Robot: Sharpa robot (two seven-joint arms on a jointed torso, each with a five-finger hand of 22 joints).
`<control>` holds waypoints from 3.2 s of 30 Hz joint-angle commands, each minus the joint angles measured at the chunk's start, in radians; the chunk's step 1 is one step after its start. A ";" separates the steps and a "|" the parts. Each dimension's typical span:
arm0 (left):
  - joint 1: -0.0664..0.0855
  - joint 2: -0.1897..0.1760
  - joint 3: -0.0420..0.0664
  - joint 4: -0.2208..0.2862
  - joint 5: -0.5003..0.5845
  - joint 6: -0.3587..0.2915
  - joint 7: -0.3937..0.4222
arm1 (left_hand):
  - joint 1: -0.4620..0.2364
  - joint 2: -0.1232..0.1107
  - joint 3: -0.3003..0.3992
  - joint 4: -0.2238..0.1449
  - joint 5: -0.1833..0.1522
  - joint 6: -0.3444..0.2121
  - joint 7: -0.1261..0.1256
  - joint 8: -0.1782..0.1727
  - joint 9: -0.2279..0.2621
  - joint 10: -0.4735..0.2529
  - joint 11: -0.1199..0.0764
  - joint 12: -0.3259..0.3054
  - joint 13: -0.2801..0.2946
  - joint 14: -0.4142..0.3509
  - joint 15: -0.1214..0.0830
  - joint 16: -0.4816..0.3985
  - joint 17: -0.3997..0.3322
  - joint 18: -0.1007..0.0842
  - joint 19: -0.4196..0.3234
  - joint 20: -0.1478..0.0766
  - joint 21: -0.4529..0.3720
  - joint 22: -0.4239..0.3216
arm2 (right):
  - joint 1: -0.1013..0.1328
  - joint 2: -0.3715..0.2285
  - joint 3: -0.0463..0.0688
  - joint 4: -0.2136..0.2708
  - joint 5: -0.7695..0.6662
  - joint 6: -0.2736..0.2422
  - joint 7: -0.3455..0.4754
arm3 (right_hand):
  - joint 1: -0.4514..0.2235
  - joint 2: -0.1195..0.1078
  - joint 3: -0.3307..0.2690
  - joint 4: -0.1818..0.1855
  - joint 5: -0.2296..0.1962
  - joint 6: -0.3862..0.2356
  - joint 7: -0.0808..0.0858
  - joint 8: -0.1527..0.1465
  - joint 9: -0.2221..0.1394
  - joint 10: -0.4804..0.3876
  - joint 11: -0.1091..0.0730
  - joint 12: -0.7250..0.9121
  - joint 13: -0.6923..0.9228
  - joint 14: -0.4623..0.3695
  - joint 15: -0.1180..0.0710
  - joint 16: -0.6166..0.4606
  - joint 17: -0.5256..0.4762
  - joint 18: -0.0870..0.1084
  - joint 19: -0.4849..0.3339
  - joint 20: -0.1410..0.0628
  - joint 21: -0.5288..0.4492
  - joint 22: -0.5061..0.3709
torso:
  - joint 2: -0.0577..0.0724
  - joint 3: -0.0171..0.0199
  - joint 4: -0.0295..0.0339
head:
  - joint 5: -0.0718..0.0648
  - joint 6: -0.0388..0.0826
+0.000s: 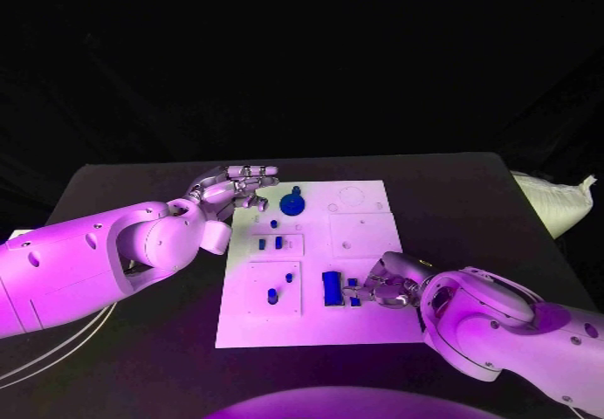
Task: Assemble the parts on the task board
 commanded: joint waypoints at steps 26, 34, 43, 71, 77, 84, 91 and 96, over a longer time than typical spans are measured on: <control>-0.002 0.003 0.000 -0.003 0.003 0.022 0.002 | -0.006 0.010 0.001 -0.006 0.005 0.003 0.004 0.003 0.000 -0.008 0.002 0.006 0.001 -0.008 0.001 -0.007 -0.003 0.019 -0.007 0.001 -0.004 -0.001 | -0.001 -0.005 0.000 -0.028 -0.046 -0.008 0.057 | 0.221 0.005 -0.023 -0.064 0.006 -0.012 0.005 -0.003 0.012 -0.003 0.004 -0.030 -0.001 0.063 -0.003 -0.008 0.052 -0.008 0.067 -0.004 -0.001 0.221 | 0.001 -0.0001 0.0005 | -0.003 0.006; -0.008 0.006 -0.001 -0.011 0.003 0.018 0.006 | -0.011 0.011 -0.002 -0.006 0.005 0.002 0.005 0.004 0.000 -0.011 0.003 0.009 0.001 -0.011 0.002 -0.008 -0.008 0.019 -0.008 0.002 -0.005 -0.002 | 0.036 -0.030 0.004 -0.044 0.156 -0.072 0.310 | 0.204 0.003 -0.064 -0.019 -0.034 -0.052 0.021 -0.026 0.007 -0.038 0.017 -0.118 -0.043 0.050 0.007 -0.048 -0.002 0.006 0.031 0.003 -0.038 0.179 | -0.009 -0.0028 0.0002 | -0.007 0.020; -0.031 0.038 -0.001 -0.062 0.026 -0.011 0.038 | -0.100 -0.006 -0.116 0.047 0.002 -0.012 -0.001 0.009 0.001 -0.040 0.007 0.022 -0.006 -0.203 0.024 -0.208 -0.182 0.017 -0.140 0.027 -0.137 -0.086 | 0.117 0.010 0.004 -0.232 0.792 -0.094 0.772 | 0.391 0.058 -0.035 -0.088 -0.012 -0.188 0.096 -0.120 -0.033 -0.334 0.088 -0.725 -0.435 -0.203 0.069 -0.703 -0.669 0.151 -0.434 0.054 -0.627 -0.402 | -0.057 -0.0160 -0.0013 | -0.024 0.080; -0.067 0.155 0.000 -0.229 0.040 -0.134 0.128 | -0.659 0.157 -0.360 0.032 -0.119 -0.459 -0.084 -0.126 -0.067 -0.536 -0.020 -0.206 -0.082 -0.731 0.065 -0.977 -0.630 -0.054 -0.806 0.035 -0.509 -0.818 | 0.168 0.226 0.004 -0.630 1.210 -0.065 1.035 | -0.223 0.059 0.056 -0.286 -0.205 -0.652 0.058 -0.213 -0.334 -0.854 0.106 -1.043 -1.272 -0.816 0.081 -1.441 -1.308 0.086 -0.895 0.078 -1.432 -1.140 | -0.136 -0.0067 0.0183 | -0.019 0.193; -0.074 0.148 0.003 -0.159 0.003 -0.276 0.161 | -0.833 0.157 -0.406 0.032 -0.119 -0.585 -0.107 -0.126 -0.067 -0.675 -0.105 -0.206 -0.082 -0.856 -0.013 -1.002 -0.630 -0.072 -0.904 0.002 -0.509 -0.886 | 0.164 0.219 -0.011 -0.551 1.282 -0.206 1.098 | -0.412 -0.013 0.132 -0.286 -0.205 -0.773 0.033 -0.213 -0.334 -0.990 0.027 -1.043 -1.272 -0.967 0.081 -1.441 -1.308 0.068 -1.027 0.052 -1.457 -1.179 | -0.160 -0.0018 0.0488 | -0.020 0.204; -0.084 0.139 0.007 -0.061 -0.051 -0.478 0.208 | -0.979 0.157 -0.444 0.032 -0.119 -0.691 -0.183 -0.126 -0.067 -0.792 -0.105 -0.206 -0.082 -0.961 -0.013 -1.083 -0.630 -0.086 -0.987 -0.026 -0.509 -0.944 | 0.160 0.210 -0.032 -0.446 1.377 -0.393 1.181 | -0.568 -0.013 0.132 -0.286 -0.205 -0.873 -0.046 -0.213 -0.334 -1.104 0.027 -1.043 -1.272 -1.092 0.081 -1.441 -1.308 0.053 -1.137 -0.034 -1.537 -1.211 | -0.161 -0.0016 0.0498 | -0.020 0.204; -0.089 0.134 0.009 -0.014 -0.076 -0.574 0.230 | -1.093 0.157 -0.474 0.032 -0.119 -0.773 -0.183 -0.126 -0.067 -0.882 -0.105 -0.206 -0.082 -1.042 -0.013 -1.083 -0.630 -0.163 -1.051 -0.109 -0.509 -0.988 | 0.158 0.206 -0.040 -0.403 1.416 -0.470 1.215 | -0.693 -0.013 0.132 -0.286 -0.205 -0.953 -0.046 -0.213 -0.334 -1.195 0.027 -1.043 -1.272 -1.191 0.081 -1.441 -1.308 -0.022 -1.224 -0.034 -1.537 -1.236 | -0.161 -0.0016 0.0498 | -0.020 0.204; -0.090 0.134 0.009 -0.010 -0.078 -0.581 0.232 | -1.151 0.157 -0.488 0.032 -0.119 -0.815 -0.183 -0.126 -0.067 -0.929 -0.105 -0.206 -0.082 -1.084 -0.013 -1.083 -0.630 -0.163 -1.081 -0.109 -0.509 -1.011 | 0.158 0.206 -0.040 -0.402 1.417 -0.472 1.216 | -0.756 -0.013 0.132 -0.286 -0.205 -0.993 -0.046 -0.213 -0.334 -1.240 0.027 -1.043 -1.272 -1.241 0.081 -1.441 -1.308 -0.022 -1.268 -0.034 -1.537 -1.307 | -0.161 -0.0016 0.0498 | -0.020 0.204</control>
